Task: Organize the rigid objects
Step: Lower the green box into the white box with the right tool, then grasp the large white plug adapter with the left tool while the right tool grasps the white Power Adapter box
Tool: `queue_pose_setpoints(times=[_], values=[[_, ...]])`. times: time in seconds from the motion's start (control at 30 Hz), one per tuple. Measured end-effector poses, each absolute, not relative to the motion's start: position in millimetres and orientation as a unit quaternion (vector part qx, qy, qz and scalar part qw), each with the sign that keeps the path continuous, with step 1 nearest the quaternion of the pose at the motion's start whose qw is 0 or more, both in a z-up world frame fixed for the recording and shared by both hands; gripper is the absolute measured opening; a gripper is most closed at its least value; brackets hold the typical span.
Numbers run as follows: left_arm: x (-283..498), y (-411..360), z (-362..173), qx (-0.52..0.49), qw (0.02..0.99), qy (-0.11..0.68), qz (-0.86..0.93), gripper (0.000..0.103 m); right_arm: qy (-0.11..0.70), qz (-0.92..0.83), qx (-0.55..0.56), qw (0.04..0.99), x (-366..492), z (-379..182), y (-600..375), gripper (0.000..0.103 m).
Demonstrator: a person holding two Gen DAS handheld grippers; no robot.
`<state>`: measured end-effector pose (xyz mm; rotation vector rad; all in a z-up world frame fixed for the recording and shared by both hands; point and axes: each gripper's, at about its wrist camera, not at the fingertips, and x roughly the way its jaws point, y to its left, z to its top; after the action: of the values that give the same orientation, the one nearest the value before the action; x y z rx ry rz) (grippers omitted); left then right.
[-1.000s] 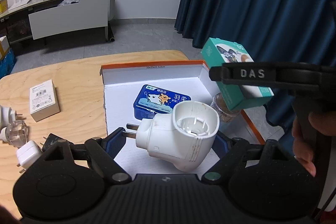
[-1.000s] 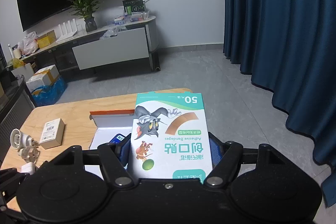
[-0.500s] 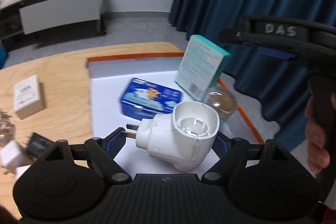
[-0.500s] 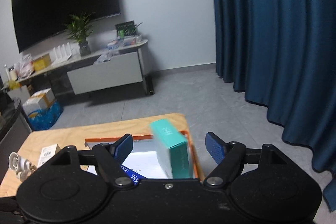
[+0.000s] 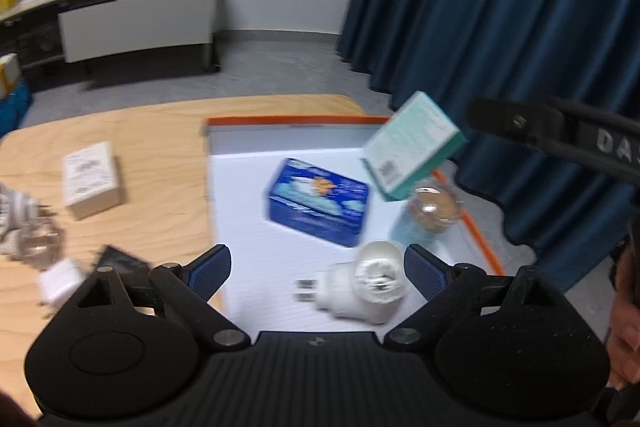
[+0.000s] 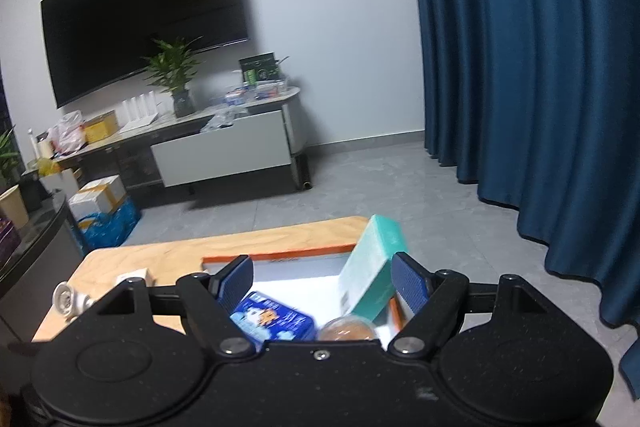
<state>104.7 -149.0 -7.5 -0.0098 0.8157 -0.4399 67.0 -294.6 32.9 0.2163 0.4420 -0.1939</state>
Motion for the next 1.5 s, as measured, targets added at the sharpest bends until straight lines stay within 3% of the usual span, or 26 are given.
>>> queue_pose_setpoints(times=[1.13, 1.5], values=[[106.6, 20.7, -14.2, -0.068, 0.915, 0.395, -0.046, 0.098, 0.3, 0.034, 0.086, 0.949, 105.6, -6.0, -159.6, 0.09], [152.7, 67.1, -34.2, -0.075, 0.914, 0.397, 0.02, 0.102, 0.311, 0.049, 0.086, 0.945, 115.3, -15.2, -151.1, 0.09]])
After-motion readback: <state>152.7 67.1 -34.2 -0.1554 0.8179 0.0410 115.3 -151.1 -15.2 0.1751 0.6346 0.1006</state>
